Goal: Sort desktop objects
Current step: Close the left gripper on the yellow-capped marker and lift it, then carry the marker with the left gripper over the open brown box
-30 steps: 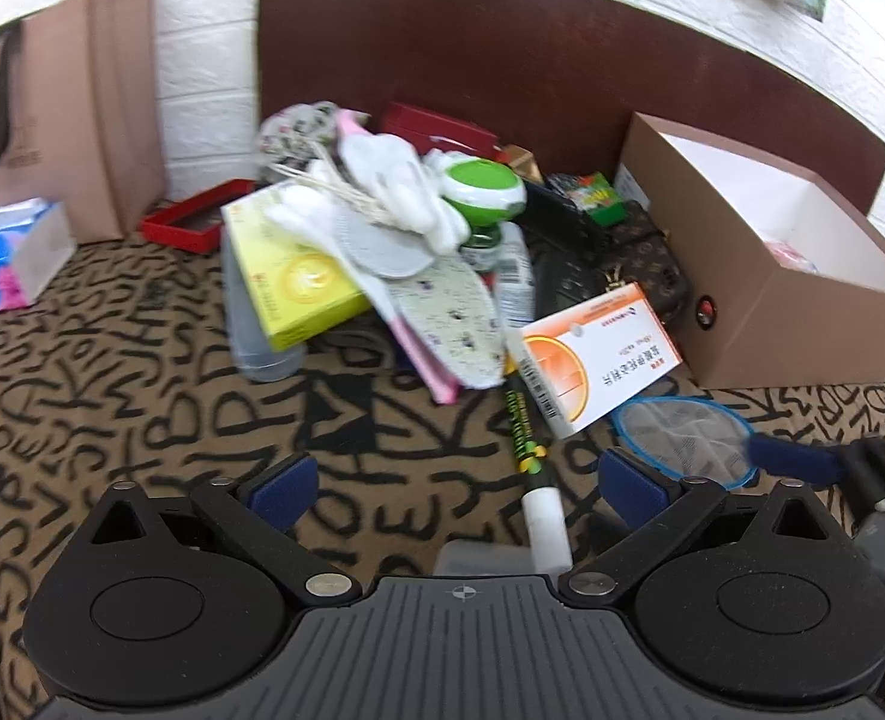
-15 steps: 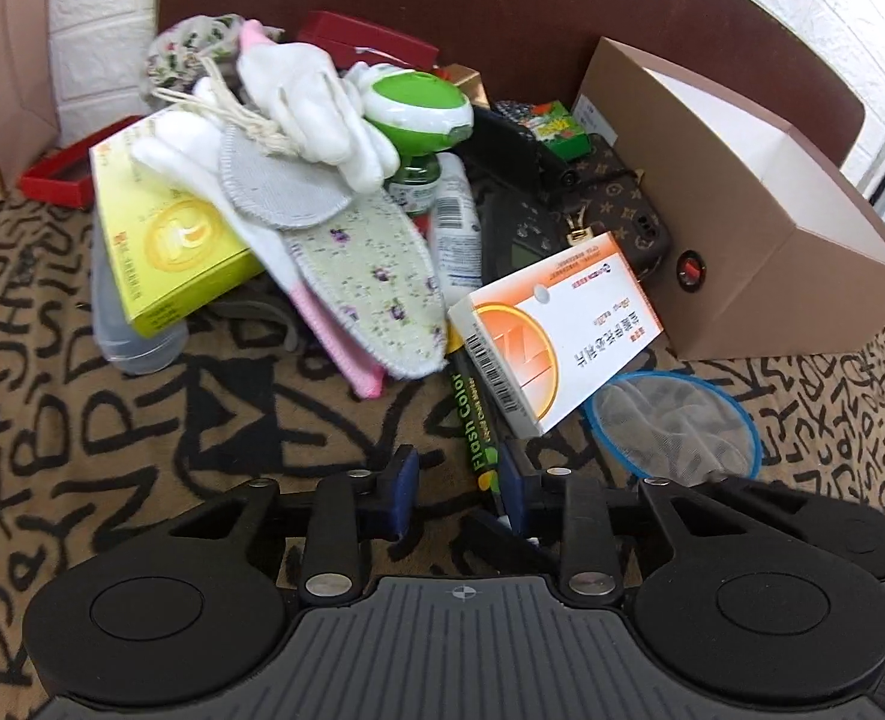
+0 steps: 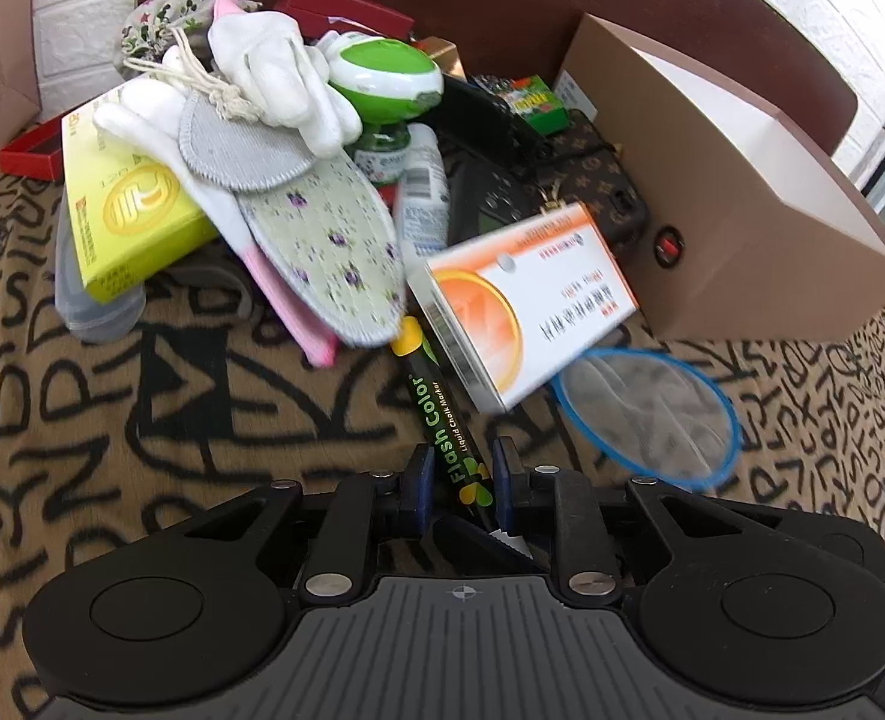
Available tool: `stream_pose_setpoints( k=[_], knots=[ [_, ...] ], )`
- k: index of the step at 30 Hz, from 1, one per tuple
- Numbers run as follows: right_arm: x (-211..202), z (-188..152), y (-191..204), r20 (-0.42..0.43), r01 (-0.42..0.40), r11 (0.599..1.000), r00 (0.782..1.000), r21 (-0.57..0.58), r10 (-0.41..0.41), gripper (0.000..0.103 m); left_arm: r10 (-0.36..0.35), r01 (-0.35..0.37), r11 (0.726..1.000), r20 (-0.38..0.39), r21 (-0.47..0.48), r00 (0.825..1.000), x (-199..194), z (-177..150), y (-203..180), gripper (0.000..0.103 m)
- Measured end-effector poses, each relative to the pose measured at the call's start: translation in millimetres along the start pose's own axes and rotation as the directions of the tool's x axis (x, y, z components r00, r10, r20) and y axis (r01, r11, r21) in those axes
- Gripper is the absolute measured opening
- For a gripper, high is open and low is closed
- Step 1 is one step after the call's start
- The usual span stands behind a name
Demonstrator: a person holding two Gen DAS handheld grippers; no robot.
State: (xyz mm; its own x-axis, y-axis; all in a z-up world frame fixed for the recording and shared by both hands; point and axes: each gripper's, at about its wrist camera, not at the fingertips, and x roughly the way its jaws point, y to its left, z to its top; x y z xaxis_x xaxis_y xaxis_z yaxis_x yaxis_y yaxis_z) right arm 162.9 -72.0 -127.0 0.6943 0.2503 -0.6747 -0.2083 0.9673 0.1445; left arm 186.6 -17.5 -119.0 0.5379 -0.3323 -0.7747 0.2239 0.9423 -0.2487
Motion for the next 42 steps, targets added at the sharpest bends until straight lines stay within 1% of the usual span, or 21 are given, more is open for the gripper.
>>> stream_pose_setpoints(
  k=[5, 11, 16, 17, 18, 19, 20, 22, 24, 25, 28, 30, 31, 32, 33, 34, 35, 36, 39, 41, 42],
  knots=[
    [-19.8, -15.9, 0.4, -0.021, -0.014, 1.0, 1.0, -0.003, 0.014, 0.022, -0.016, 0.015, 1.0, -0.014, -0.021, 1.0, -15.2, -23.1, -10.1, 0.017],
    [-45.3, -39.5, 4.6, -0.038, -0.026, 1.0, 0.999, -0.002, 0.026, 0.023, -0.006, 0.005, 0.999, -0.019, -0.033, 1.0, -34.8, -53.2, -28.3, 0.017],
    [-70.1, -61.5, 10.7, -0.053, -0.037, 0.999, 0.998, -0.014, 0.036, 0.023, -0.028, 0.025, 0.998, -0.053, -0.05, 0.998, -51.1, -77.6, -38.6, 0.018],
    [-75.2, -66.8, 11.2, -0.057, -0.043, 0.999, 0.997, -0.014, 0.042, 0.023, -0.031, 0.028, 0.998, -0.055, -0.055, 0.998, -53.3, -82.1, -40.2, 0.02],
    [-79.7, -71.9, 12.0, -0.06, -0.048, 0.999, 0.997, -0.013, 0.047, 0.023, -0.032, 0.028, 0.998, -0.056, -0.056, 0.998, -54.5, -84.9, -42.0, 0.026],
    [-83.3, -75.7, 12.4, -0.06, -0.05, 0.999, 0.997, -0.012, 0.05, 0.024, -0.027, 0.024, 0.998, -0.054, -0.055, 0.998, -54.8, -86.3, -44.0, 0.038],
    [-85.4, -77.9, 12.5, -0.059, -0.053, 0.999, 0.997, -0.008, 0.052, 0.024, -0.019, 0.017, 0.999, -0.051, -0.05, 0.998, -54.0, -85.6, -46.2, 0.041],
    [-85.4, -77.3, 11.9, -0.062, -0.054, 0.998, 0.997, 0.024, 0.055, 0.024, -0.003, 0.001, 0.999, -0.049, -0.036, 0.999, -50.4, -82.2, -48.9, 0.044],
    [-84.3, -74.0, 10.3, -0.066, -0.053, 0.997, 0.996, 0.05, 0.056, 0.024, 0.0, -0.001, 0.999, -0.044, -0.033, 0.999, -47.0, -79.9, -47.8, 0.043],
    [-82.7, -72.8, 10.2, -0.066, -0.049, 0.998, 0.996, 0.048, 0.052, 0.024, -0.004, 0.002, 0.999, -0.046, -0.034, 0.999, -45.4, -79.3, -46.0, 0.022],
    [-79.1, -73.7, 10.0, -0.069, -0.038, 0.999, 0.997, 0.036, 0.041, 0.024, -0.022, 0.019, 0.998, -0.046, -0.062, 0.999, -45.5, -79.6, -38.7, 0.02],
    [-77.8, -73.7, 9.8, -0.071, -0.039, 0.999, 0.997, 0.036, 0.041, 0.024, -0.022, 0.018, 0.997, -0.043, -0.071, 0.999, -44.8, -79.5, -38.1, 0.02],
    [-77.0, -73.1, 10.1, -0.072, -0.037, 0.999, 0.997, 0.034, 0.039, 0.024, -0.016, 0.014, 0.998, -0.039, -0.062, 0.999, -44.3, -79.5, -39.6, 0.027],
    [-75.7, -72.1, 10.6, -0.074, -0.034, 0.999, 0.997, 0.034, 0.037, 0.024, -0.012, 0.01, 0.998, -0.034, -0.055, 0.999, -43.6, -79.5, -40.7, 0.03],
    [-74.2, -70.9, 10.9, -0.076, -0.033, 0.999, 0.996, 0.032, 0.035, 0.025, -0.013, 0.012, 0.999, -0.032, -0.048, 0.999, -42.4, -79.7, -41.8, 0.04],
    [-73.1, -70.1, 11.5, -0.079, -0.03, 0.999, 0.996, 0.029, 0.033, 0.025, -0.009, 0.008, 0.999, -0.029, -0.037, 1.0, -41.7, -80.1, -42.8, 0.04],
    [-72.7, -69.8, 12.1, -0.082, -0.028, 0.999, 0.996, 0.025, 0.029, 0.025, -0.009, 0.008, 1.0, -0.028, -0.027, 1.0, -41.4, -80.4, -43.1, 0.035],
    [-72.6, -69.7, 12.6, -0.083, -0.025, 0.999, 0.996, 0.022, 0.027, 0.025, -0.005, 0.005, 1.0, -0.03, -0.016, 1.0, -41.1, -80.4, -42.9, 0.021],
    [-72.9, -70.3, 12.8, -0.084, -0.023, 0.999, 0.996, 0.031, 0.025, 0.025, -0.013, 0.012, 1.0, -0.035, -0.027, 0.999, -40.6, -79.6, -40.2, 0.021],
    [-72.2, -69.7, 15.0, -0.088, -0.015, 1.0, 0.996, 0.016, 0.016, 0.025, -0.006, 0.005, 1.0, -0.03, -0.027, 1.0, -39.4, -79.9, -41.3, 0.028],
    [-71.8, -69.9, 15.9, -0.088, -0.012, 1.0, 0.996, 0.01, 0.013, 0.025, 0.001, -0.001, 1.0, -0.027, -0.017, 1.0, -38.7, -80.4, -43.0, 0.025]
  ],
)
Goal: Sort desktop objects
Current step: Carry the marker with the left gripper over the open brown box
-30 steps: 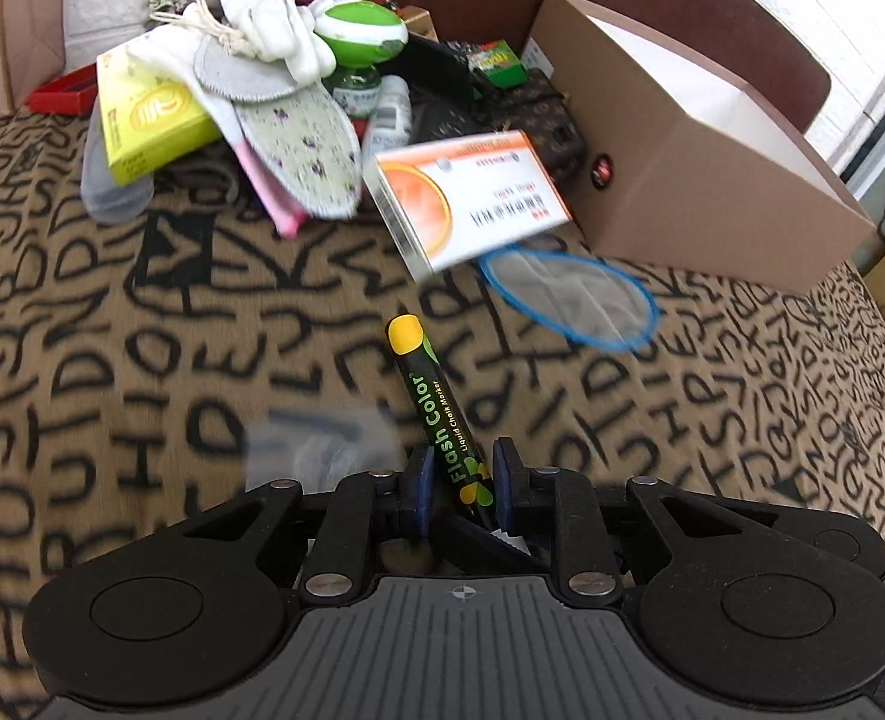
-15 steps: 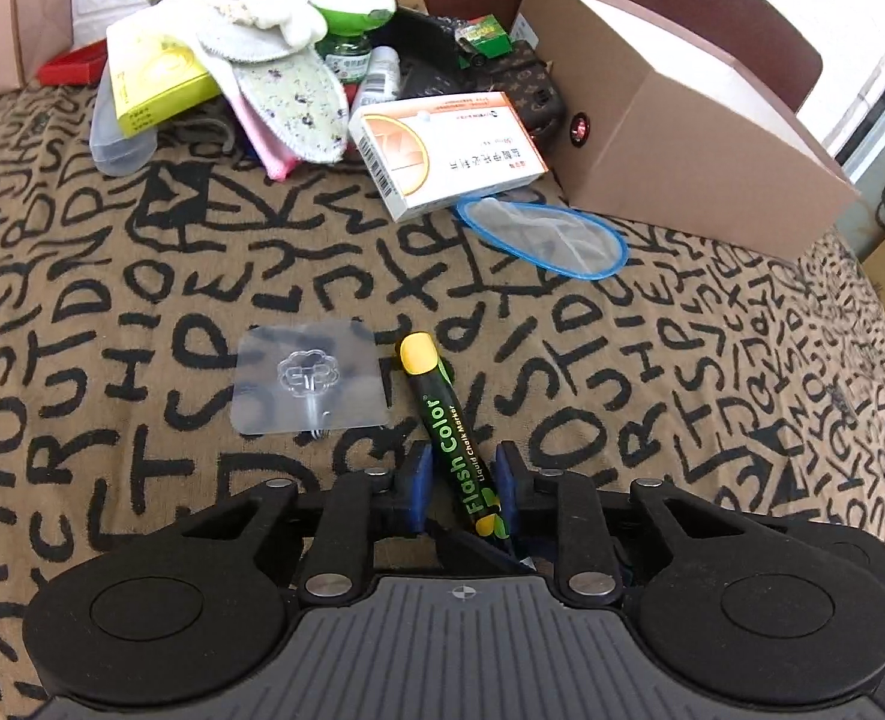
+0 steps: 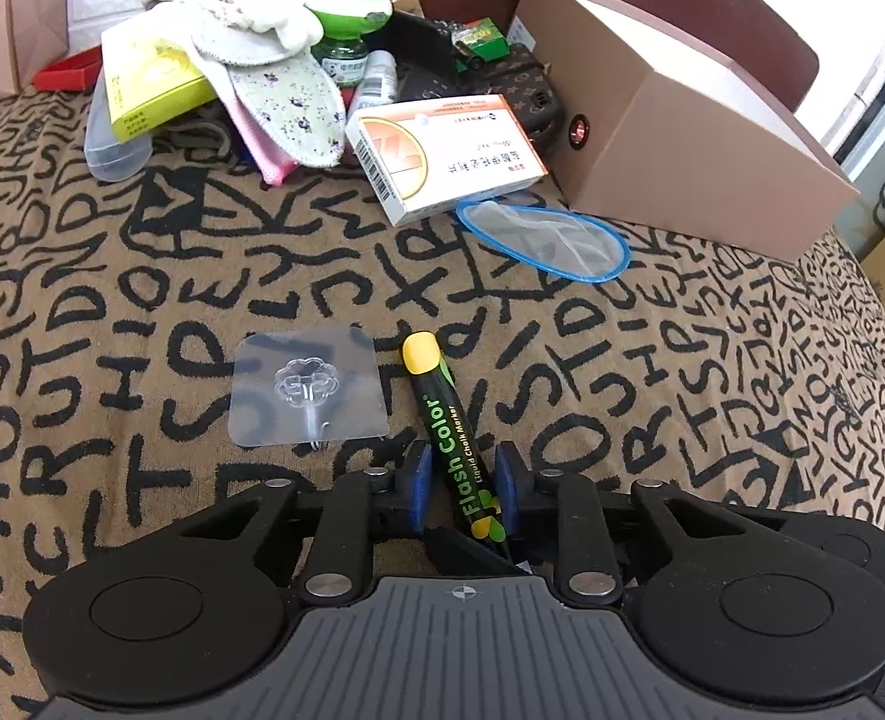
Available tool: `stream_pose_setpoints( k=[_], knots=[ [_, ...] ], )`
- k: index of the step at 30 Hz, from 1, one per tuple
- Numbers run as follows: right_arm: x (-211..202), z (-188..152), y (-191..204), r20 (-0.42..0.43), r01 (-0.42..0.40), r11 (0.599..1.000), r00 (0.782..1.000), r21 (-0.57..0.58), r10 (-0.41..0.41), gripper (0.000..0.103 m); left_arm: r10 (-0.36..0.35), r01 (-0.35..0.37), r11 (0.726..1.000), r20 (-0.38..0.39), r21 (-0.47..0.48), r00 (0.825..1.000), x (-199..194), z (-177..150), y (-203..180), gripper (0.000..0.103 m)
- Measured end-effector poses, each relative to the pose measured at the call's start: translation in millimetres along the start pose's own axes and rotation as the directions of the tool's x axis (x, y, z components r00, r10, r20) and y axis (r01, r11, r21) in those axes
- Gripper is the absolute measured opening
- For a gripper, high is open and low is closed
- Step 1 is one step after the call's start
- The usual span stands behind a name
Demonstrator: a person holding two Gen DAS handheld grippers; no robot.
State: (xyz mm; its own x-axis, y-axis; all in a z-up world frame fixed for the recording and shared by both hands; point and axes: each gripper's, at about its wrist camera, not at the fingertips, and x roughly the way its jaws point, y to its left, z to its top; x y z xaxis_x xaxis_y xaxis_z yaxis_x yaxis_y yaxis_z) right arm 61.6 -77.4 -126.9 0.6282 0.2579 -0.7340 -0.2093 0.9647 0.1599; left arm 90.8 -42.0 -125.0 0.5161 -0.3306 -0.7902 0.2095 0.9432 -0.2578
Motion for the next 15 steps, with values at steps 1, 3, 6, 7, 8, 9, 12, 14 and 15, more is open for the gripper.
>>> stream_pose_setpoints(
  k=[1, 3, 6, 7, 8, 9, 12, 14, 15],
  knots=[
    [0.4, -0.2, 0.0, 0.002, 0.001, 1.0, 1.0, -0.002, -0.001, 0.025, 0.006, -0.006, 1.0, 0.005, 0.009, 1.0, -0.2, -0.8, -1.6, 0.023],
    [0.3, -0.7, -1.4, 0.005, -0.004, 1.0, 1.0, 0.003, 0.004, 0.024, 0.01, -0.01, 1.0, 0.014, 0.014, 1.0, -3.1, -3.3, -3.6, 0.02],
    [-6.6, -1.0, -1.9, 0.012, -0.009, 0.999, 1.0, 0.031, 0.009, 0.023, -0.001, 0.001, 1.0, 0.022, 0.005, 1.0, -14.0, -8.6, -6.2, 0.02],
    [-10.6, -2.3, -0.9, 0.017, -0.009, 0.999, 1.0, 0.033, 0.008, 0.021, -0.007, 0.007, 1.0, 0.029, 0.004, 1.0, -18.5, -10.4, -7.8, 0.019],
    [-15.1, -3.9, 0.2, 0.024, -0.004, 0.999, 1.0, 0.033, 0.003, 0.02, -0.013, 0.013, 1.0, 0.036, 0.001, 0.999, -23.1, -11.8, -9.5, 0.019],
    [-20.0, -5.5, 0.9, 0.033, -0.006, 0.999, 0.999, 0.036, 0.005, 0.02, -0.019, 0.019, 1.0, 0.045, -0.003, 0.999, -27.9, -12.3, -11.4, 0.019],
    [-35.6, -6.0, 2.8, 0.067, 0.004, 0.999, 0.998, 0.039, -0.007, 0.02, -0.036, 0.036, 0.999, 0.088, -0.001, 0.995, -44.2, -9.5, -20.2, 0.019],
    [-47.4, -1.9, 3.1, 0.101, 0.015, 0.999, 0.995, 0.039, -0.018, 0.02, -0.047, 0.046, 0.999, 0.136, 0.01, 0.99, -58.2, -3.2, -29.4, 0.019],
    [-54.6, 1.3, 2.4, 0.123, 0.018, 0.999, 0.992, 0.039, -0.023, 0.02, -0.055, 0.053, 0.998, 0.163, 0.015, 0.985, -65.9, 1.6, -34.3, 0.019]
  ],
)
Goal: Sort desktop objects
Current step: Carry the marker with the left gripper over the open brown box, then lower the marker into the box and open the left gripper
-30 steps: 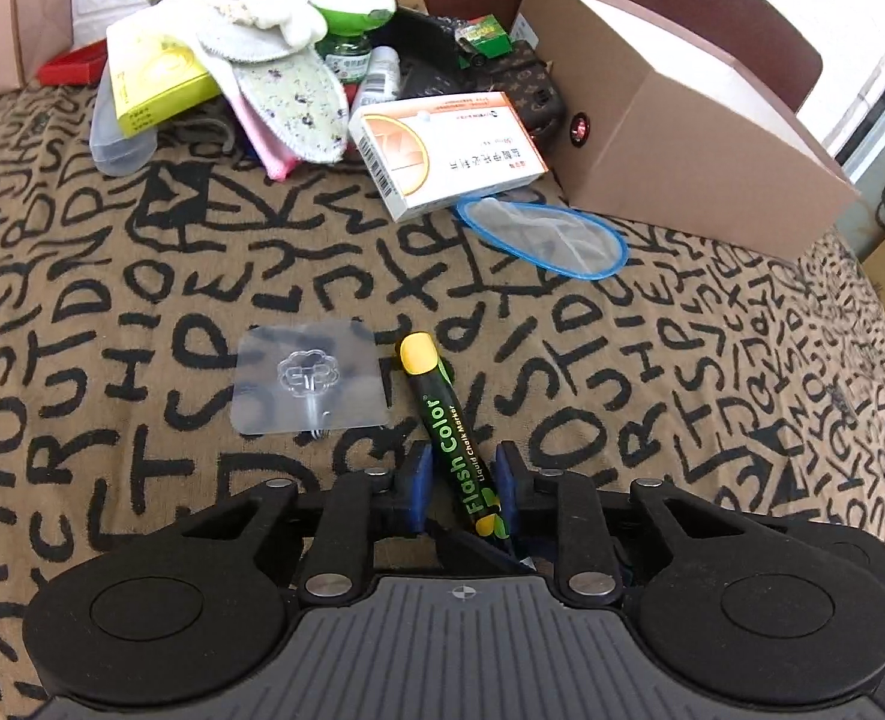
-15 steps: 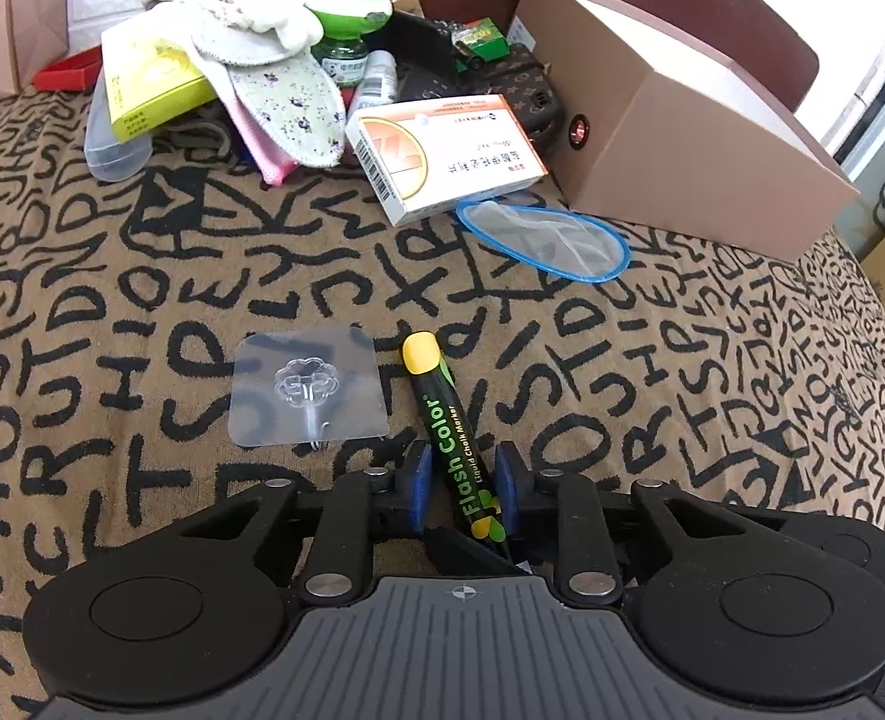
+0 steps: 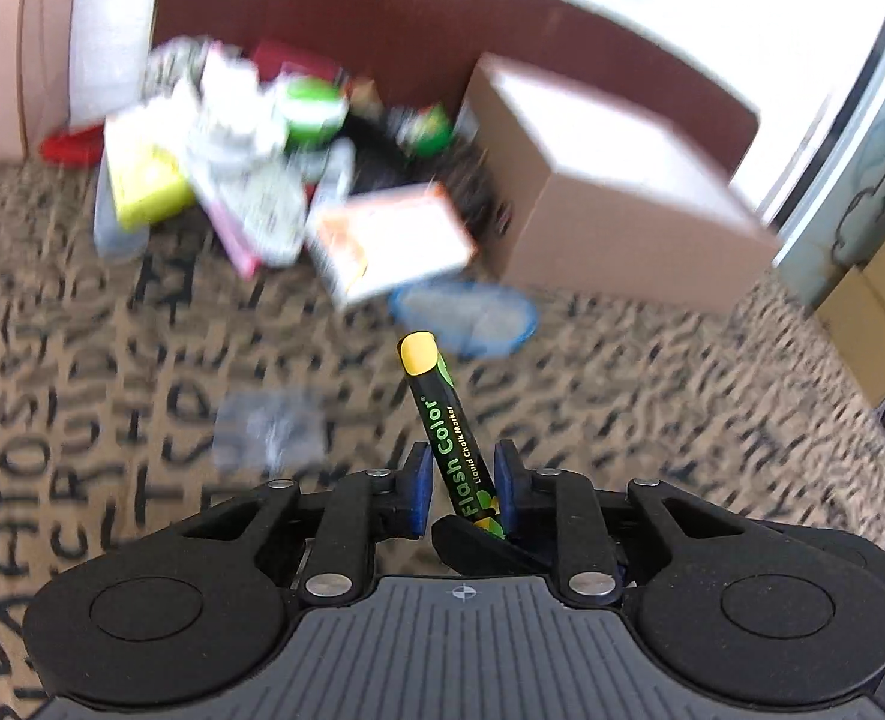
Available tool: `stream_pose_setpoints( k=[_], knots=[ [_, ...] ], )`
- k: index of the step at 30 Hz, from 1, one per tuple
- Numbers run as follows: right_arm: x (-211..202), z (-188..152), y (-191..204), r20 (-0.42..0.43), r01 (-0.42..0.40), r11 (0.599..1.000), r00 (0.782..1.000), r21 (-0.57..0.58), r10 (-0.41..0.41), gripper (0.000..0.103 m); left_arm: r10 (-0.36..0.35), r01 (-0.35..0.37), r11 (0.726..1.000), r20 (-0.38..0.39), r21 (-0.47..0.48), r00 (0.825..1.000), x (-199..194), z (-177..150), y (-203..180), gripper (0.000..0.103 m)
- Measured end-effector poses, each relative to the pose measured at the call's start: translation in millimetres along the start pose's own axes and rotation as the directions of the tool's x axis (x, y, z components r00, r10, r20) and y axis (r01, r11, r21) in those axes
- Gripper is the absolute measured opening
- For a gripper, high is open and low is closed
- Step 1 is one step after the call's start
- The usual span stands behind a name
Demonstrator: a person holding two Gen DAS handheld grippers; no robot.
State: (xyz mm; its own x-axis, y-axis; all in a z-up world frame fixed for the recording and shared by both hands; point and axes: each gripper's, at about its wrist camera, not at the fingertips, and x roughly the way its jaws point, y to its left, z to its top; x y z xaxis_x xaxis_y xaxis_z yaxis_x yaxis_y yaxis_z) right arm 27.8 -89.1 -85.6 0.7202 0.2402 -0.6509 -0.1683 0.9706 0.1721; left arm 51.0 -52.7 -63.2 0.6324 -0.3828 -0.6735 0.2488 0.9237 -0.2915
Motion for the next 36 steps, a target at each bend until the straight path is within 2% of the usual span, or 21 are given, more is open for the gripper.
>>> stream_pose_setpoints(
  k=[3, 7, 11, 15, 19, 25, 30, 36],
  knots=[
    [-22.3, 17.2, -3.6, 0.081, 0.02, 1.0, 0.997, -0.019, -0.019, 0.02, -0.033, 0.031, 0.999, 0.082, 0.026, 0.996, -15.6, 24.2, -18.7, 0.019],
    [-46.7, 50.0, -18.4, 0.197, 0.05, 0.999, 0.979, -0.021, -0.045, 0.02, -0.087, 0.078, 0.995, 0.164, 0.062, 0.983, -21.0, 67.0, -44.5, 0.018],
    [-55.6, 89.5, -45.0, 0.281, 0.059, 0.998, 0.958, 0.002, -0.057, 0.02, -0.133, 0.114, 0.989, 0.217, 0.098, 0.967, -7.5, 115.5, -67.7, 0.018],
    [-45.6, 130.5, -76.5, 0.335, 0.078, 0.997, 0.939, 0.014, -0.078, 0.02, -0.162, 0.138, 0.984, 0.236, 0.115, 0.958, 20.2, 165.7, -86.5, 0.018],
    [-20.2, 164.6, -117.5, 0.351, 0.061, 0.997, 0.933, 0.05, -0.075, 0.02, -0.194, 0.173, 0.979, 0.228, 0.107, 0.954, 67.2, 198.8, -92.8, 0.017],
    [10.2, 194.0, -180.8, 0.343, 0.044, 0.996, 0.937, 0.084, -0.07, 0.02, -0.245, 0.227, 0.967, 0.181, 0.116, 0.952, 133.7, 232.8, -112.1, 0.016],
    [20.1, 202.5, -231.0, 0.323, 0.033, 0.991, 0.944, 0.127, -0.073, 0.019, -0.3, 0.287, 0.952, 0.129, 0.11, 0.945, 184.4, 242.8, -136.2, 0.015],
    [26.9, 195.5, -286.0, 0.279, 0.087, 0.983, 0.951, 0.165, -0.131, 0.019, -0.358, 0.353, 0.931, 0.048, 0.094, 0.932, 238.2, 238.9, -167.7, 0.015]
  ],
)
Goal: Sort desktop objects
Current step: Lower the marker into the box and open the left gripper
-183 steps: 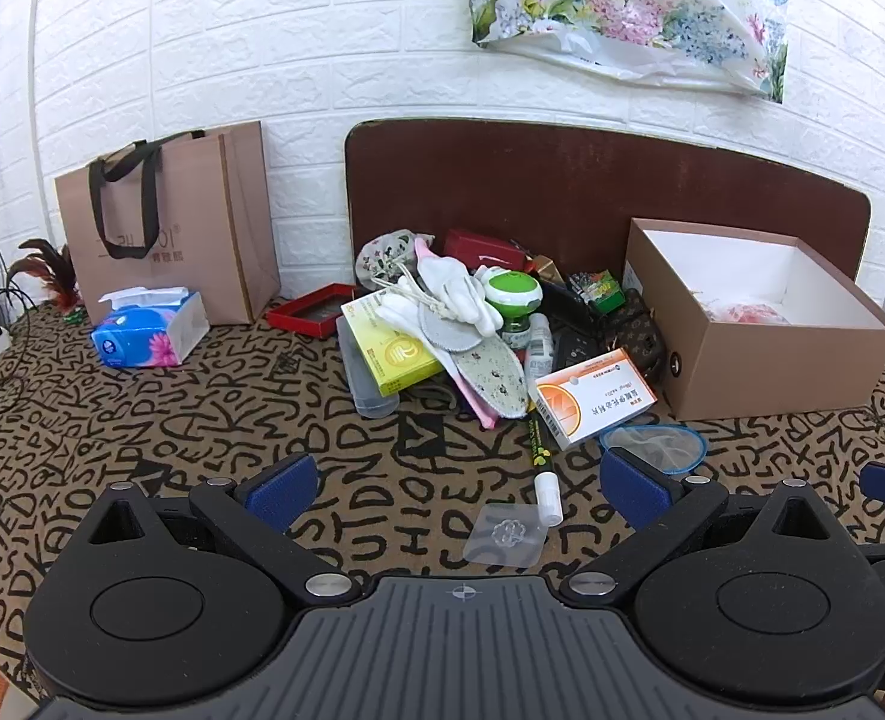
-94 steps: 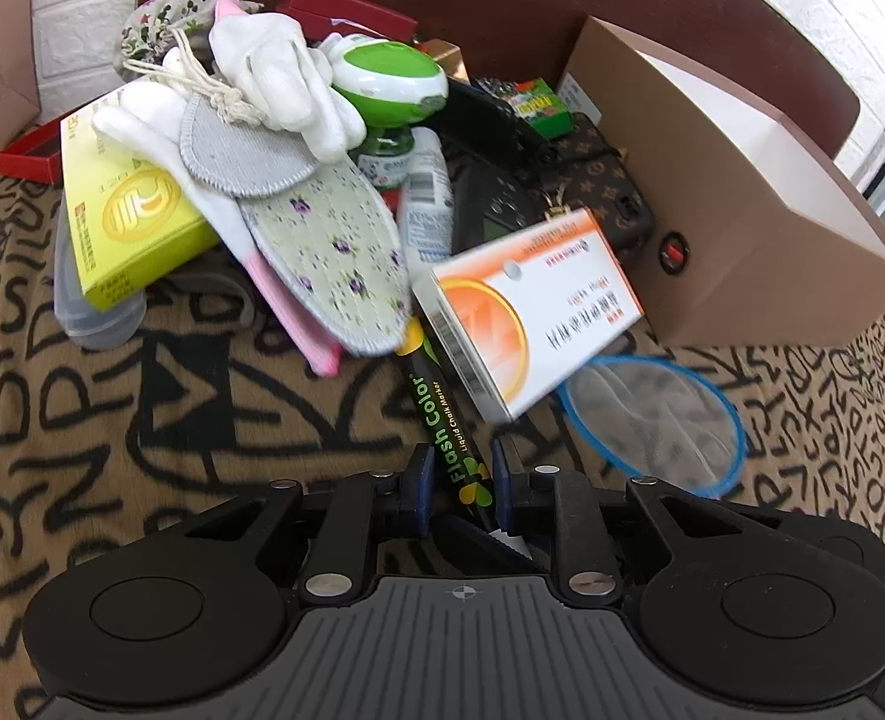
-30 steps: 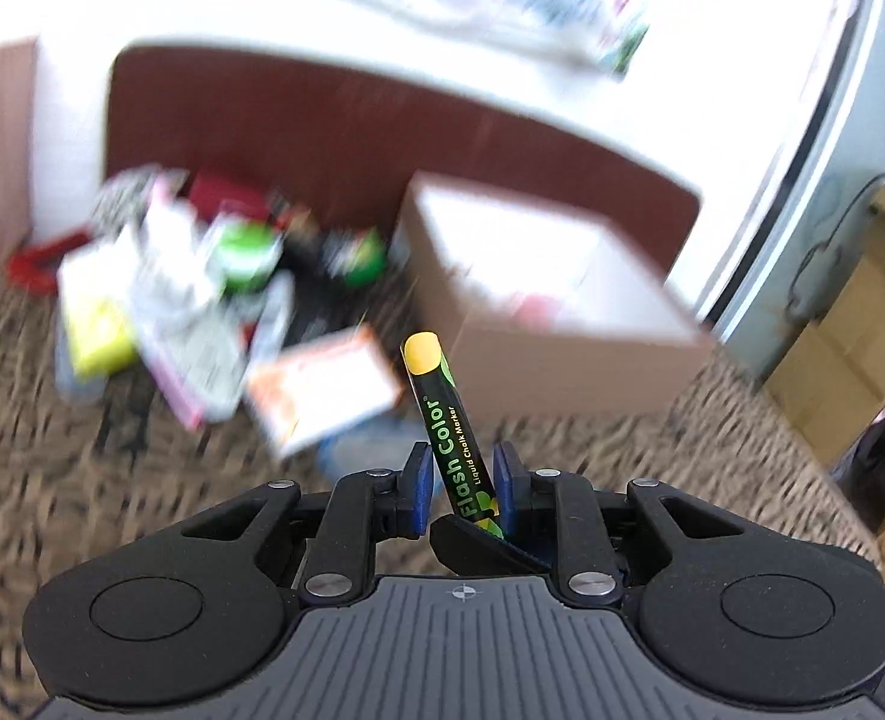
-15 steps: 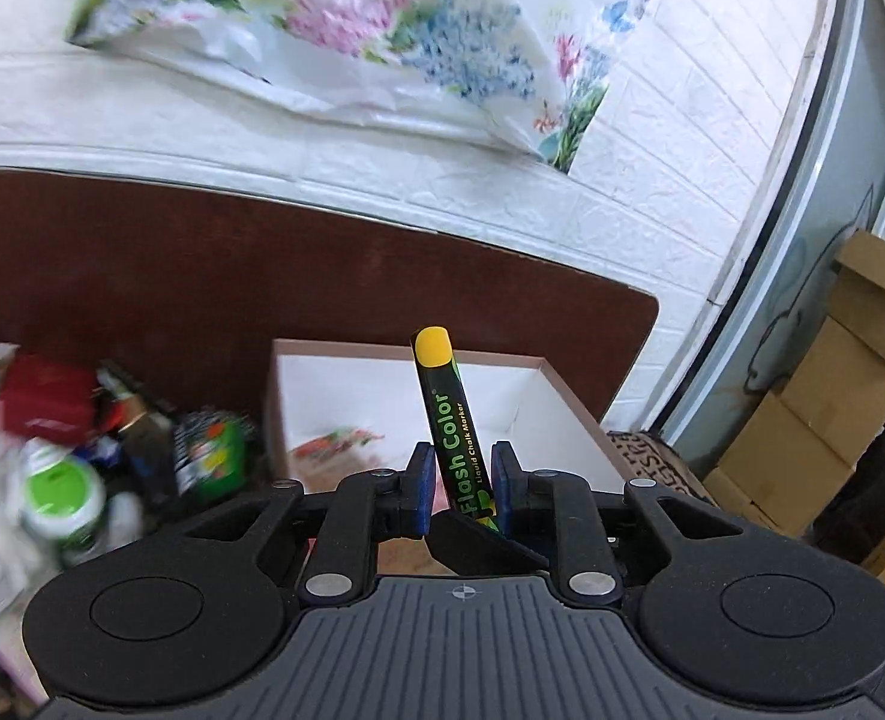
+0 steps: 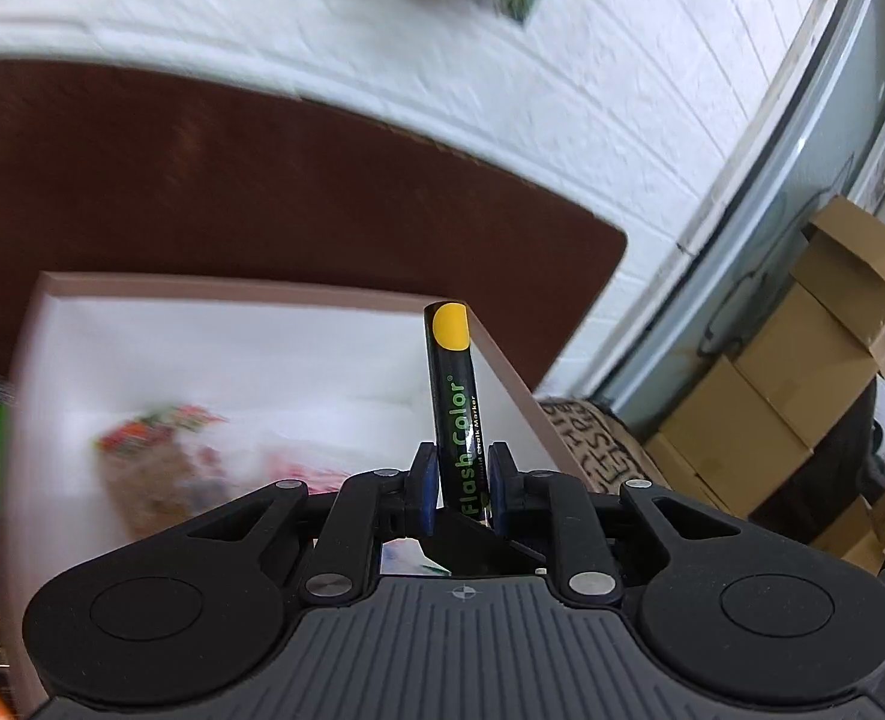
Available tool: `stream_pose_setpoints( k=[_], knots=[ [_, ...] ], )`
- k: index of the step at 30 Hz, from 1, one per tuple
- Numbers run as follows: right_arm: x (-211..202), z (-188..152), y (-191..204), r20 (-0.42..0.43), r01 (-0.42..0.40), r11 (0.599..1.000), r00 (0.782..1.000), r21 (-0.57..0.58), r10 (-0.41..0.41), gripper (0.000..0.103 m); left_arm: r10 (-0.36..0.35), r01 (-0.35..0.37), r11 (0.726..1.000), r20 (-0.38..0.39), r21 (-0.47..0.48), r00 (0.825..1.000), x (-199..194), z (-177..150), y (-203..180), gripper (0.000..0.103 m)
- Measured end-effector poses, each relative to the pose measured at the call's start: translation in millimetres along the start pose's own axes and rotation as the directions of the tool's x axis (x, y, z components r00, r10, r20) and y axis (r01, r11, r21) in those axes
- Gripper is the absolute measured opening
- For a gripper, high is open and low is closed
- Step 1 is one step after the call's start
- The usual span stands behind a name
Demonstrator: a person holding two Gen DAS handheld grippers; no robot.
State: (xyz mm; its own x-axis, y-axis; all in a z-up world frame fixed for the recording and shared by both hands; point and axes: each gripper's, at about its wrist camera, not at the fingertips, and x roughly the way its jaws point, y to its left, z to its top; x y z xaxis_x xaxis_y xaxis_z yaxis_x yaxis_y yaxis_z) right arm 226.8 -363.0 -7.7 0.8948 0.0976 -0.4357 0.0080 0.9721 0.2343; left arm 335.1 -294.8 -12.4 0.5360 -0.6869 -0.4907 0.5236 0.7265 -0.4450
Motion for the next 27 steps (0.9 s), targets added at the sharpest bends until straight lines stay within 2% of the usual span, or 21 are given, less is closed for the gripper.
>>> stream_pose_setpoints(
  k=[4, 8, 14, 15, 17, 18, 19, 20, 21, 22, 23, 24, 25, 27],
  knots=[
    [5.4, -6.2, -30.2, -0.033, 0.033, 0.999, 0.999, 0.034, -0.031, 0.018, -0.021, 0.022, 1.0, -0.052, 0.003, 0.998, 32.0, -9.3, -5.7, 0.015],
    [12.4, -15.8, -48.0, -0.066, 0.053, 0.998, 0.997, 0.043, -0.05, 0.018, -0.005, 0.006, 1.0, -0.099, 0.009, 0.995, 58.1, -18.2, -6.9, 0.015],
    [22.0, -22.8, -63.0, -0.102, 0.074, 0.995, 0.993, 0.061, -0.067, 0.019, -0.008, 0.007, 1.0, -0.139, -0.009, 0.99, 76.5, -21.0, -6.0, 0.016],
    [22.9, -22.5, -64.3, -0.105, 0.076, 0.995, 0.992, 0.064, -0.069, 0.018, -0.015, 0.013, 1.0, -0.14, -0.013, 0.99, 77.6, -19.8, -6.6, 0.036],
    [23.9, -22.0, -64.4, -0.107, 0.089, 0.994, 0.991, 0.056, -0.083, 0.02, 0.026, -0.026, 1.0, -0.123, -0.005, 0.992, 76.5, -18.8, -9.7, 0.057],
    [23.9, -21.3, -63.0, -0.104, 0.1, 0.994, 0.99, 0.042, -0.095, 0.022, 0.045, -0.045, 0.999, -0.11, -0.002, 0.993, 73.8, -18.0, -11.3, 0.087],
    [22.2, -21.7, -60.3, -0.097, 0.109, 0.994, 0.99, 0.021, -0.107, 0.041, 0.061, -0.062, 0.998, -0.088, -0.003, 0.994, 71.6, -16.0, -13.4, 0.103],
    [20.2, -21.6, -57.5, -0.087, 0.132, 0.991, 0.988, 0.005, -0.131, 0.048, 0.071, -0.071, 0.997, -0.051, -0.008, 0.996, 64.7, -16.2, -13.4, 0.103],
    [17.1, -21.5, -55.0, -0.073, 0.14, 0.99, 0.987, -0.007, -0.141, 0.05, 0.08, -0.081, 0.997, -0.021, -0.007, 0.997, 57.6, -16.7, -13.5, 0.103],
    [14.2, -21.2, -53.6, -0.062, 0.142, 0.99, 0.988, -0.012, -0.142, 0.058, 0.093, -0.093, 0.996, -0.007, -0.002, 0.996, 51.7, -16.0, -14.3, 0.103],
    [10.1, -20.4, -52.1, -0.043, 0.164, 0.986, 0.985, -0.011, -0.164, 0.081, 0.106, -0.106, 0.994, -0.001, 0.004, 0.994, 46.5, -15.3, -14.9, 0.103],
    [5.9, -19.5, -50.4, -0.023, 0.191, 0.981, 0.981, -0.014, -0.192, 0.095, 0.117, -0.117, 0.993, 0.003, 0.007, 0.993, 40.9, -14.8, -15.3, 0.103],
    [0.6, -19.6, -48.8, 0.003, 0.198, 0.98, 0.98, -0.019, -0.198, 0.103, 0.12, -0.12, 0.993, 0.006, 0.007, 0.993, 34.8, -13.3, -14.9, 0.103],
    [-9.6, -21.5, -44.4, 0.029, 0.175, 0.984, 0.984, -0.032, -0.174, 0.103, 0.116, -0.116, 0.993, 0.015, -0.002, 0.993, 22.0, -13.5, -15.0, 0.103]
  ],
)
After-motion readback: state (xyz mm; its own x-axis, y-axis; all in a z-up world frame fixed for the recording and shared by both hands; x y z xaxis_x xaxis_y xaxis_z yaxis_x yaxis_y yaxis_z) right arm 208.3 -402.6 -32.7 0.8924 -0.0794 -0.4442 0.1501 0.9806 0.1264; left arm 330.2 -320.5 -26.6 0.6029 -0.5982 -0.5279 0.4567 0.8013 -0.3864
